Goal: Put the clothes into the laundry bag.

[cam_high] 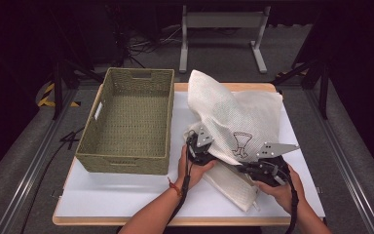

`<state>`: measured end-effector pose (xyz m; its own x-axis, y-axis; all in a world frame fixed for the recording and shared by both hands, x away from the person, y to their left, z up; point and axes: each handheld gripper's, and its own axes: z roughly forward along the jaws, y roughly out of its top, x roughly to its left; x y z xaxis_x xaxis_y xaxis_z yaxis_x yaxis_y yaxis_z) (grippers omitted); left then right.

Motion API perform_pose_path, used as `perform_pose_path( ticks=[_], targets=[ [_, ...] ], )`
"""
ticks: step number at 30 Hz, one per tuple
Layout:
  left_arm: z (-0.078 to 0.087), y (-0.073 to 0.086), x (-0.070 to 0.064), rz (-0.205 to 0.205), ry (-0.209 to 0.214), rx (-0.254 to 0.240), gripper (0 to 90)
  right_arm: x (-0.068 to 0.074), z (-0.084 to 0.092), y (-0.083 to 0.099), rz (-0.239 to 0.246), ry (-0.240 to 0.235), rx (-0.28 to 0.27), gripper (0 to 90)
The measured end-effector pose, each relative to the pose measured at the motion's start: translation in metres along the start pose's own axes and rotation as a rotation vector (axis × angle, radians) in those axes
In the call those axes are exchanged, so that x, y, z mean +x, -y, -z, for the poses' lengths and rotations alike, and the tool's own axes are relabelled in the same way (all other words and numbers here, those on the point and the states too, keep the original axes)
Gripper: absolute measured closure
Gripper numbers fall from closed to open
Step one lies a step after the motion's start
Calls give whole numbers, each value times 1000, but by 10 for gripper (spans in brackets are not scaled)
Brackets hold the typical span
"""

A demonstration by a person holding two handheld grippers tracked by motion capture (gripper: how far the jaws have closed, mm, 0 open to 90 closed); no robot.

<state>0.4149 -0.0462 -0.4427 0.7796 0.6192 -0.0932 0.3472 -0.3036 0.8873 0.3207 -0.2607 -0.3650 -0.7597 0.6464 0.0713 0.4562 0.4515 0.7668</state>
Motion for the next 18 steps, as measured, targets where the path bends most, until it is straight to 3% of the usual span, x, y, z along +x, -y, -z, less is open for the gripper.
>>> perform_pose_path(
  ticks=[3, 6, 8, 10, 12, 15, 18],
  targets=[
    [-1, -8, 0, -10, 35, 9, 803, -2, 2, 0, -7, 1, -11, 866],
    [2, -13, -6, -45, 58, 4, 821, -3, 4, 0, -6, 0, -19, 867],
    [4, -14, -10, -40, 76, -8, 822, -2, 5, -1, -9, 1, -24, 867],
    [5, -14, -10, -20, 144, -73, 825, -1, 6, -2, -4, -11, -28, 869],
    [4, -16, -8, -19, 166, -110, 827, 2, 6, -3, 2, -18, -31, 870],
    [-2, -17, -4, -17, 124, -117, 827, 4, 4, -3, 1, -16, -27, 870],
    [-9, -17, 1, -33, 35, -102, 822, 2, -1, -2, -5, -9, -18, 868]
  ],
)
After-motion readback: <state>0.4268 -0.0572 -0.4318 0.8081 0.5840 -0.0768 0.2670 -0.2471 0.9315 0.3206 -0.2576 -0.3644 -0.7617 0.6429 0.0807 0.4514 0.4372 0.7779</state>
